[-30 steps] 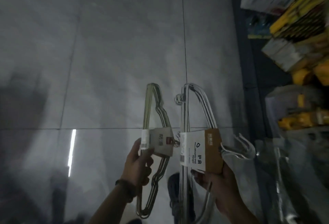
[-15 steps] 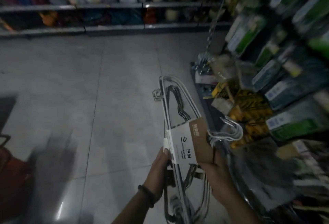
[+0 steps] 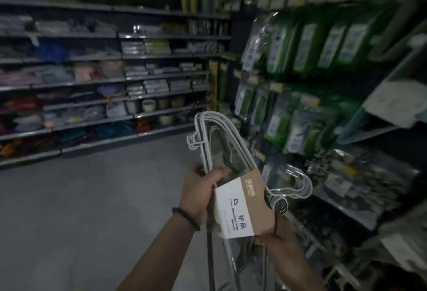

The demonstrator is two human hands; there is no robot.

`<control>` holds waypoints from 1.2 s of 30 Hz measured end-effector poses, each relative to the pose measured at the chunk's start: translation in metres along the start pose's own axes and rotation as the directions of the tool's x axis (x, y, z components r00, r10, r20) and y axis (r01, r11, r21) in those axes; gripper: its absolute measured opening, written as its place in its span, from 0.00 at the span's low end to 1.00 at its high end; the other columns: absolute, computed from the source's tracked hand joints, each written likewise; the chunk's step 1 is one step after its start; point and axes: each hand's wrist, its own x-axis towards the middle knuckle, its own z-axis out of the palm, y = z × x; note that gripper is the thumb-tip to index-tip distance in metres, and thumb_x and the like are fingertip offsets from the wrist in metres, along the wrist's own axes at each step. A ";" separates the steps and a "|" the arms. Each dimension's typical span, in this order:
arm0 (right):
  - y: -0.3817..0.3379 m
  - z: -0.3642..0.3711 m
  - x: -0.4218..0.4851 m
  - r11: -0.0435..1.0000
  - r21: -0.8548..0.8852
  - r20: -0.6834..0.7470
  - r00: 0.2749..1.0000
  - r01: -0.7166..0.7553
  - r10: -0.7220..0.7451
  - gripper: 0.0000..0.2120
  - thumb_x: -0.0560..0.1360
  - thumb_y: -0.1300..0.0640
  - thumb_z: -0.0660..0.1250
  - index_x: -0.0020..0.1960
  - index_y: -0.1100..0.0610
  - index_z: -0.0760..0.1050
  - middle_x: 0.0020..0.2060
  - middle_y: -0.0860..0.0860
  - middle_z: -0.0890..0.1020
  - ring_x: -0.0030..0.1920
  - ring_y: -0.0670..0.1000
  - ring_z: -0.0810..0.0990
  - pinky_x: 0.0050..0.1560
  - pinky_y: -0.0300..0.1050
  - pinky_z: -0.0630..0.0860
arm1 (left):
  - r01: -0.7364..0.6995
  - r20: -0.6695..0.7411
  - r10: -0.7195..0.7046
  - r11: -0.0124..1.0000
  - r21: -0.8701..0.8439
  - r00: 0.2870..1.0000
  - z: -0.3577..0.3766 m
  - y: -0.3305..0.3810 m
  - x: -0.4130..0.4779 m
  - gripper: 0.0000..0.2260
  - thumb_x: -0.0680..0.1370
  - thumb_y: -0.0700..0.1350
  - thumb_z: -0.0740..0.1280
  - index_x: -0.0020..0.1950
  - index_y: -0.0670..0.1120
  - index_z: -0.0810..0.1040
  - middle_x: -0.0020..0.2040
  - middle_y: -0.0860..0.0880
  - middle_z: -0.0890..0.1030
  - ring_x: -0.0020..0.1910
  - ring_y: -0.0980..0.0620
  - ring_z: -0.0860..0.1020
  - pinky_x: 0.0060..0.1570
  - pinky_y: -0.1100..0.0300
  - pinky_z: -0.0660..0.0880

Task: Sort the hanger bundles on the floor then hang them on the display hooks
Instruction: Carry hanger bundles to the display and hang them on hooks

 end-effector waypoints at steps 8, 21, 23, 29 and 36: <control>-0.146 -0.124 -0.084 0.383 -0.920 0.056 0.996 0.077 -0.067 0.21 0.70 0.34 0.69 0.59 0.41 0.80 0.47 0.42 0.84 0.52 0.40 0.83 0.54 0.36 0.77 | -0.115 0.199 0.099 0.991 0.069 0.975 0.133 0.070 -0.018 0.08 0.71 0.34 0.75 0.37 0.47 0.84 0.31 0.47 0.82 0.32 0.46 0.80 0.36 0.55 0.75; -0.306 -0.226 -0.080 0.577 -0.763 -0.296 0.635 0.292 -0.713 0.04 0.79 0.53 0.70 0.45 0.50 0.79 0.38 0.47 0.84 0.39 0.47 0.83 0.34 0.43 0.75 | -0.396 0.680 0.255 0.917 0.056 0.687 0.321 0.130 -0.100 0.10 0.74 0.56 0.73 0.36 0.53 0.83 0.36 0.55 0.85 0.39 0.56 0.84 0.41 0.63 0.77; -0.313 -0.244 -0.082 0.598 -0.754 -0.329 0.630 0.273 -0.703 0.06 0.80 0.53 0.69 0.44 0.49 0.77 0.36 0.46 0.83 0.37 0.44 0.82 0.32 0.38 0.72 | -0.428 0.724 0.215 0.896 0.122 0.655 0.341 0.137 -0.100 0.24 0.71 0.70 0.64 0.37 0.49 0.78 0.32 0.54 0.81 0.32 0.56 0.79 0.39 0.62 0.74; -0.336 -0.290 -0.093 0.661 -0.691 -0.404 0.603 0.291 -0.688 0.16 0.80 0.51 0.71 0.35 0.48 0.74 0.24 0.43 0.77 0.23 0.40 0.73 0.24 0.35 0.66 | -0.392 0.725 0.193 0.913 0.114 0.661 0.399 0.154 -0.100 0.52 0.60 0.87 0.49 0.68 0.54 0.80 0.66 0.44 0.82 0.67 0.41 0.79 0.73 0.43 0.70; -0.377 -0.313 -0.134 0.704 -0.612 -0.482 0.537 0.360 -0.693 0.13 0.83 0.52 0.67 0.43 0.55 0.83 0.34 0.54 0.86 0.32 0.55 0.86 0.32 0.50 0.84 | -0.322 0.806 0.148 0.945 0.056 0.573 0.436 0.166 -0.092 0.30 0.77 0.70 0.58 0.26 0.51 0.78 0.25 0.53 0.74 0.22 0.54 0.72 0.23 0.65 0.68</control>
